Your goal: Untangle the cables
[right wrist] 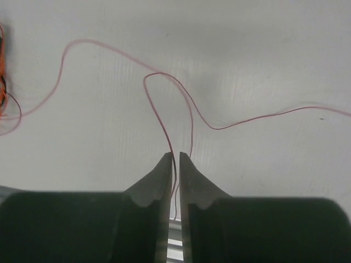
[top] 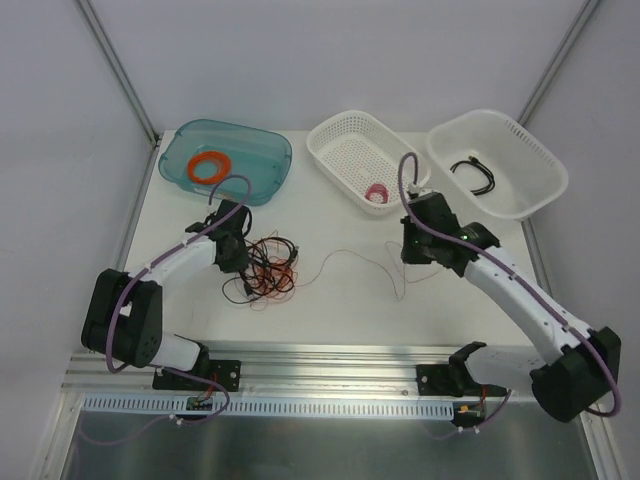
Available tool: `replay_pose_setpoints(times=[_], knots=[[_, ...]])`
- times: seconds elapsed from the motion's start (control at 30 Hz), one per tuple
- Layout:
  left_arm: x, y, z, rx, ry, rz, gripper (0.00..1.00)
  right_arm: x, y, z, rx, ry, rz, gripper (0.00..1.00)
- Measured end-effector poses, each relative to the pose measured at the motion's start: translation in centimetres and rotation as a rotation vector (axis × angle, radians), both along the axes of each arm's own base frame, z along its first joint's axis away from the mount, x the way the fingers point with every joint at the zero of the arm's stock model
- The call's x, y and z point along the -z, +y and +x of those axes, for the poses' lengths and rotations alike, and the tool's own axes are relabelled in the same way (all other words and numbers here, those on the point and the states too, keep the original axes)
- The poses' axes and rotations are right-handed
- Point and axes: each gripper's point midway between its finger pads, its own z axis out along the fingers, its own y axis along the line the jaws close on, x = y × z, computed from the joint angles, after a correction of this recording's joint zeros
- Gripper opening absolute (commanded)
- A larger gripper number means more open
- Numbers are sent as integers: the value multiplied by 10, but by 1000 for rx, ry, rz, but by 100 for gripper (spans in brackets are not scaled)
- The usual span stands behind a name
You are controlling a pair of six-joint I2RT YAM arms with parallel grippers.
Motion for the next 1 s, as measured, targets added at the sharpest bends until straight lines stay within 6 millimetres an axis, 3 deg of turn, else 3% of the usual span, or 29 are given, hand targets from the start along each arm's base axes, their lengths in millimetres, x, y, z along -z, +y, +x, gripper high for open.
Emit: replay_pose_setpoints(times=[0.1,0.13,0.23,0.33,0.5,0.63,0.77,1.0], knots=[[1,-3,-4,16,11,-18,0,36,27,-8,-92,107,-33,41],[2,-4,-5,19,16,-21,0,45,37,-9,-127,129,-44,57],[4,-6,-9,29,27,-29,0,68,62,-15,-219,173,-80,70],[6,-7,-11,38,33,-30,0,79,82,-20,-275,194,-102,71],[6,-11,-13,52,35,-30,0,71,126,-15,-264,132,-40,71],[10,-13,-17,57,45,-29,0,73,157,-12,-196,110,29,66],[12,-13,-18,42,47,-35,0,89,185,-19,-112,143,77,63],[14,-14,-20,19,49,-44,0,127,208,-35,32,242,110,62]])
